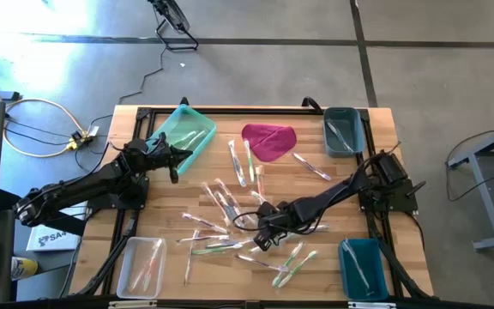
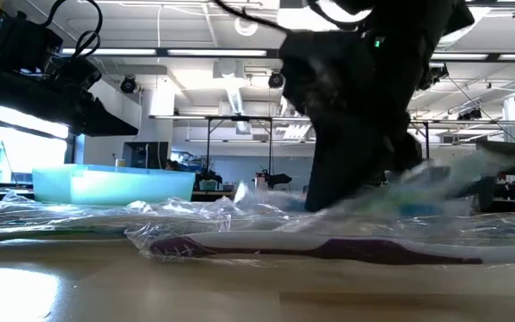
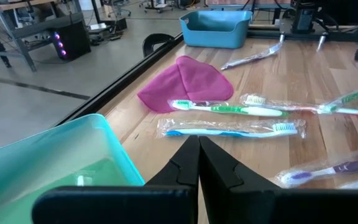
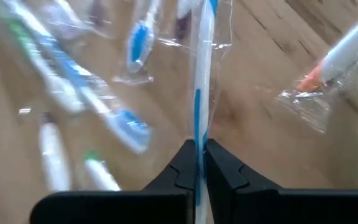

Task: Pick & Place Toothbrushes
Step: Put the blue toothbrush to the light blue bin

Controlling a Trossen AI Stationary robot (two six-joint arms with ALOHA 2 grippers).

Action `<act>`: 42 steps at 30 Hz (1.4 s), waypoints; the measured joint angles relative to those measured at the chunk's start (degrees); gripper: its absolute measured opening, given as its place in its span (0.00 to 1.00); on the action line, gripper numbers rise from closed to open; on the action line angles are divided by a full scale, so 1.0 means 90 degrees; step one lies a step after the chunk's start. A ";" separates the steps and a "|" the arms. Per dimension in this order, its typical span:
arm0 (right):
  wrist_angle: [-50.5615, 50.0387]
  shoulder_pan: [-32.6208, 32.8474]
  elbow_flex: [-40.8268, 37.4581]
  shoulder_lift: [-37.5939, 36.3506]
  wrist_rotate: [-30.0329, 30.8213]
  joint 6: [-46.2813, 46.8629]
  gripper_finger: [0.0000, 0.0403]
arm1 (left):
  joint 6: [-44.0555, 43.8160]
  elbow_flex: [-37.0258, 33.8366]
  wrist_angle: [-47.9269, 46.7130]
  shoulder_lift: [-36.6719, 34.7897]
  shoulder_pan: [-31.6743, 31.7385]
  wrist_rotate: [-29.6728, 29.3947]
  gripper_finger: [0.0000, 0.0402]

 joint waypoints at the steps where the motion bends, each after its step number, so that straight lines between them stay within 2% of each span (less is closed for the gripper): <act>1: -0.0038 -0.0002 0.0002 -0.0094 0.0088 -0.0016 0.02 | 0.0000 0.0000 0.0000 0.0001 0.0000 0.0000 0.00; 6: -0.0117 -0.0024 0.0010 -0.0444 0.0626 -0.0268 0.01 | 0.0000 0.0001 0.0002 0.0000 0.0000 0.0002 0.00; 15: -0.0347 -0.0185 0.0015 -0.1100 0.1116 -0.0437 0.01 | 0.0000 0.0001 0.0002 0.0001 0.0000 0.0017 0.00; 24: -0.0546 -0.0443 0.0019 -0.1398 0.1355 -0.0873 0.01 | 0.0000 0.0002 0.0002 -0.0001 0.0000 0.0014 0.00; 34: -0.0787 -0.0673 0.0019 -0.1700 0.2285 -0.1328 0.01 | 0.0000 0.0002 0.0002 0.0001 -0.0002 0.0000 0.00; 42: -0.1237 -0.0882 0.0022 -0.2101 0.2577 -0.1335 0.01 | 0.0000 0.0002 0.0001 0.0001 0.0000 0.0002 0.00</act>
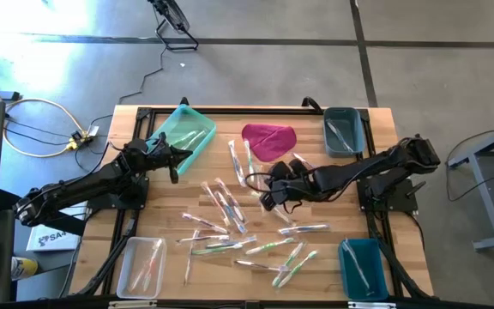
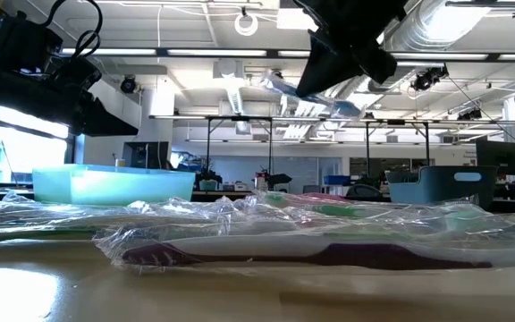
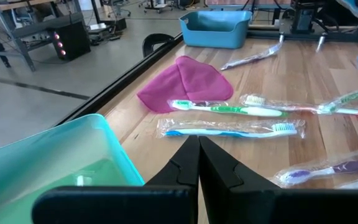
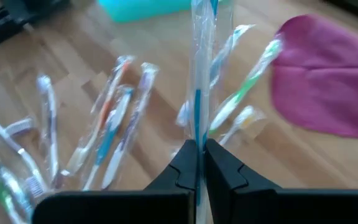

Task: Pick & Place Toothbrushes
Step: Put the blue toothbrush to the light blue bin

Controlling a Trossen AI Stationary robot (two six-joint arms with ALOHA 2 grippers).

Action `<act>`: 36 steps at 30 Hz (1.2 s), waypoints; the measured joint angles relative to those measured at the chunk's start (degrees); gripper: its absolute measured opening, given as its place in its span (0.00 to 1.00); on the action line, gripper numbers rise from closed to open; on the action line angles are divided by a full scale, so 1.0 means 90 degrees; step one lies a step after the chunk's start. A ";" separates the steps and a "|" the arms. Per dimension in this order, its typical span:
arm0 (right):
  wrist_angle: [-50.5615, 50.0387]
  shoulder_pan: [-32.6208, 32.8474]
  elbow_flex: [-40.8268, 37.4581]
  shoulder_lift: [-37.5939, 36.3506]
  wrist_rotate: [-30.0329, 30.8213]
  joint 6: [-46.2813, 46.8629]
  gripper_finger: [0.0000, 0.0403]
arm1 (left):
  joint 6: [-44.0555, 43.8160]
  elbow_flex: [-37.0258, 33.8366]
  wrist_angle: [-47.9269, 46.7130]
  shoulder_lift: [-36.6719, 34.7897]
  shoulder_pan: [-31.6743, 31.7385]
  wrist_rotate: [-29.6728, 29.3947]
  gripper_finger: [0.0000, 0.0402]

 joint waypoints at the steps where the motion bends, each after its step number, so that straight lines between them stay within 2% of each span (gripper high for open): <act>1: -0.0078 -0.0035 0.0002 -0.0078 0.0058 0.0000 0.01 | 0.0002 -0.0001 -0.0001 0.0000 -0.0002 0.0000 0.00; 18: -0.2528 -0.0919 0.0002 -0.1475 0.0776 0.0021 0.01 | 0.0000 0.0000 -0.0011 0.0000 0.0000 0.0003 0.00; 30: -0.4202 -0.2257 0.0002 -0.1581 0.0677 -0.0106 0.01 | 0.0002 -0.0002 -0.0011 0.0000 -0.0002 0.0003 0.00; 36: -0.4323 -0.2865 0.0002 -0.1581 0.0663 -0.0635 0.01 | 0.0002 -0.0001 -0.0009 0.0000 -0.0001 0.0003 0.00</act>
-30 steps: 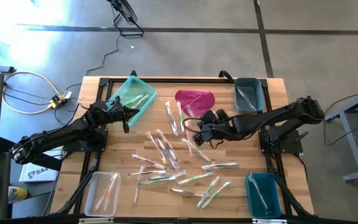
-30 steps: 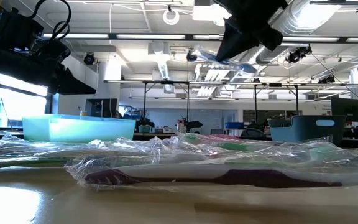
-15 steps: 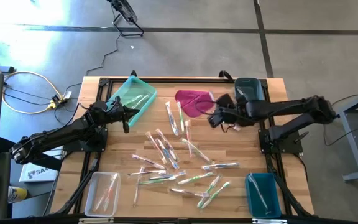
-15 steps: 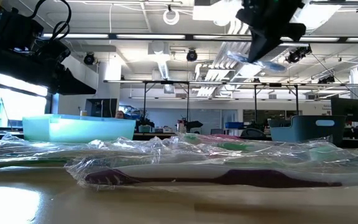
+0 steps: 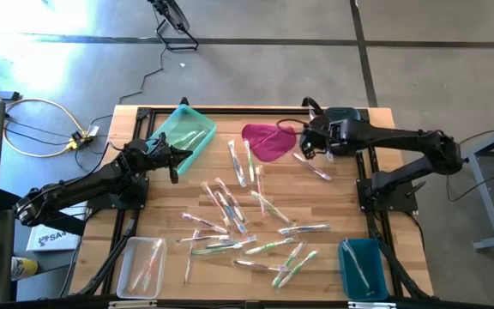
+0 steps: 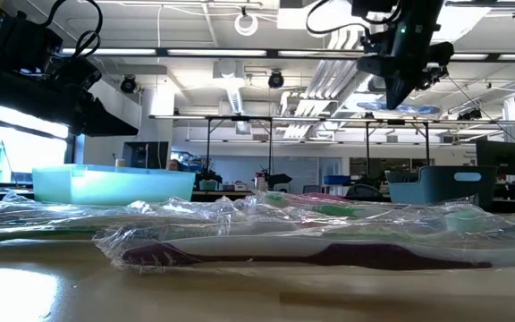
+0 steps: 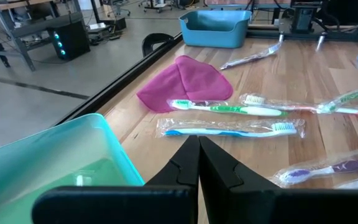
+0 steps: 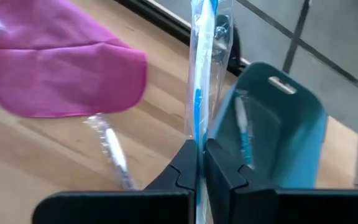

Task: Pick & Place Toothbrushes
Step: Put the blue toothbrush to the light blue bin

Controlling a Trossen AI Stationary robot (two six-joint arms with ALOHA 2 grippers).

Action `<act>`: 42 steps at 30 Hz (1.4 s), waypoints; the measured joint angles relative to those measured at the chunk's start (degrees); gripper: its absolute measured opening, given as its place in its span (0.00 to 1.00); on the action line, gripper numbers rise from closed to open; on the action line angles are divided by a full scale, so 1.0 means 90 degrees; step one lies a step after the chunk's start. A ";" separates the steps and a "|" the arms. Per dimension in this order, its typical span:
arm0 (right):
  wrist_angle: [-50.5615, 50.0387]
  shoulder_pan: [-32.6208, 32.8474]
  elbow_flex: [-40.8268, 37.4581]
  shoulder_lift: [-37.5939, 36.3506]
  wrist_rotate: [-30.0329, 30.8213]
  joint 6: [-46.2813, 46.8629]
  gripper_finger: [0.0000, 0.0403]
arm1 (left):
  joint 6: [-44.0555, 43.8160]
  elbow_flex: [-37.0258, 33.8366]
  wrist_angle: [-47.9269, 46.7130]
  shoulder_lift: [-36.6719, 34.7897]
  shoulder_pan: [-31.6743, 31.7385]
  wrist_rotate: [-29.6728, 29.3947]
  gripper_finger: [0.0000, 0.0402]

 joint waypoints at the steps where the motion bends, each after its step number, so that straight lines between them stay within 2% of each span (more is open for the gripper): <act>1: -0.0001 -0.0114 0.0000 0.0000 -0.0020 -0.0115 0.01 | 0.0000 0.0001 0.0000 0.0000 0.0000 0.0000 0.00; 6: -0.0002 -0.0625 0.0000 0.0000 -0.0115 -0.0504 0.01 | 0.0000 0.0001 0.0001 0.0000 -0.0002 0.0000 0.00; 12: -0.0004 -0.1087 0.0000 0.0002 -0.0099 -0.0504 0.01 | 0.0000 0.0001 0.0001 -0.0001 0.0000 0.0000 0.00; 24: -0.0004 -0.1224 0.0000 0.0002 -0.0264 -0.0313 0.01 | 0.0000 0.0001 0.0003 0.0000 0.0000 0.0000 0.00; 32: 0.0005 -0.1739 -0.0006 0.0005 -0.0107 -0.0167 0.01 | 0.0000 0.0001 0.0006 -0.0002 0.0001 0.0000 0.00; 42: 0.0712 -0.2236 -0.1063 0.0015 0.0298 0.0325 0.01 | 0.0000 0.0001 0.0008 0.0000 0.0001 0.0000 0.00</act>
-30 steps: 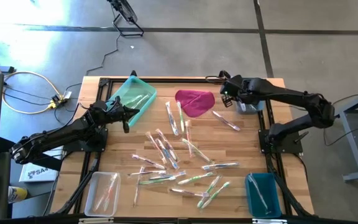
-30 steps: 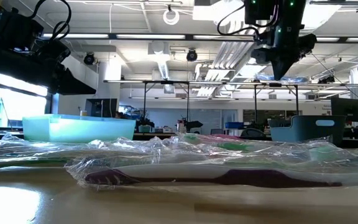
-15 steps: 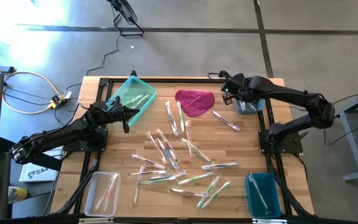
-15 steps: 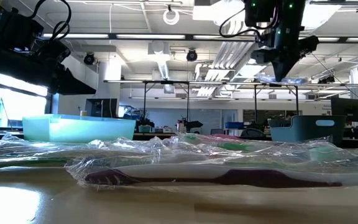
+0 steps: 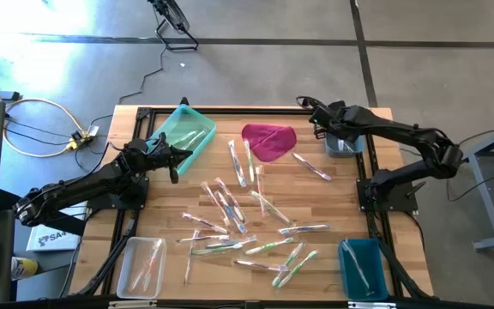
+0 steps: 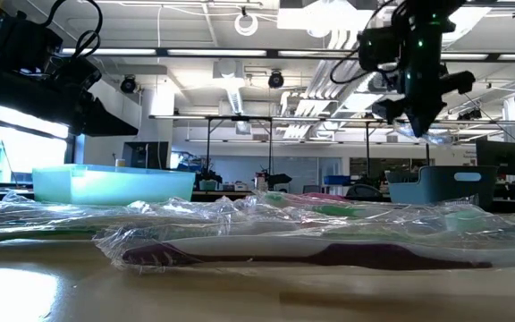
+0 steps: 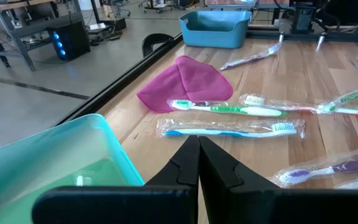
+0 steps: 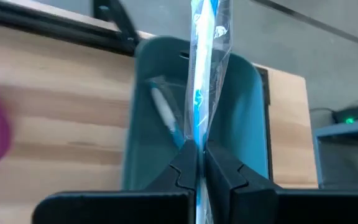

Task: Pick & Place Toothbrushes
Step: Put the blue toothbrush to the light blue bin

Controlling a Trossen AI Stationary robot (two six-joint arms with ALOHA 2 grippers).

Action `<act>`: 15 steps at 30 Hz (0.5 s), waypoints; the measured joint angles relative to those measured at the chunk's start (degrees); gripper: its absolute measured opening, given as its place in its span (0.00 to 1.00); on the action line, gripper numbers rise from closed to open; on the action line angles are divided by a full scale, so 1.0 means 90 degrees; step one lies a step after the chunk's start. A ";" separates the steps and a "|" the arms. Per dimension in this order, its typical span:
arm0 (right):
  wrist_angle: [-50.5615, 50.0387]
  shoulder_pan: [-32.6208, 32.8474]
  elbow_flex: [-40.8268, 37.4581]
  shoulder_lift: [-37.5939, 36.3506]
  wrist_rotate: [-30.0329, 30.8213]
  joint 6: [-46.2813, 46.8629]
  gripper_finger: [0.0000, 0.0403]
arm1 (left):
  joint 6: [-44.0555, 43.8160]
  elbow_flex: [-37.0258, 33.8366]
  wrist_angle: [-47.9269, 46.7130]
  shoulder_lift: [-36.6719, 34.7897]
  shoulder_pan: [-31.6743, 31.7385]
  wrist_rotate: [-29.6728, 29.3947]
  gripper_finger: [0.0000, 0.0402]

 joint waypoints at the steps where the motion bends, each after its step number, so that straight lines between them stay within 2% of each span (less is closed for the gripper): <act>1: 0.0081 -0.0035 -0.0119 0.0000 0.0090 0.0115 0.01 | 0.0000 -0.0002 0.0000 -0.0002 -0.0002 0.0000 0.00; 7: 0.0762 -0.0154 -0.0703 0.0000 0.0526 0.0532 0.01 | 0.0000 0.0000 0.0007 0.0000 -0.0001 0.0000 0.00; 11: 0.1429 -0.0276 -0.0993 0.0000 0.0559 0.0508 0.01 | 0.0000 0.0000 0.0007 0.0000 -0.0002 0.0000 0.00; 15: 0.1622 -0.0394 -0.1194 0.0000 0.0561 0.0606 0.01 | 0.0000 -0.0001 0.0010 0.0000 0.0000 0.0000 0.00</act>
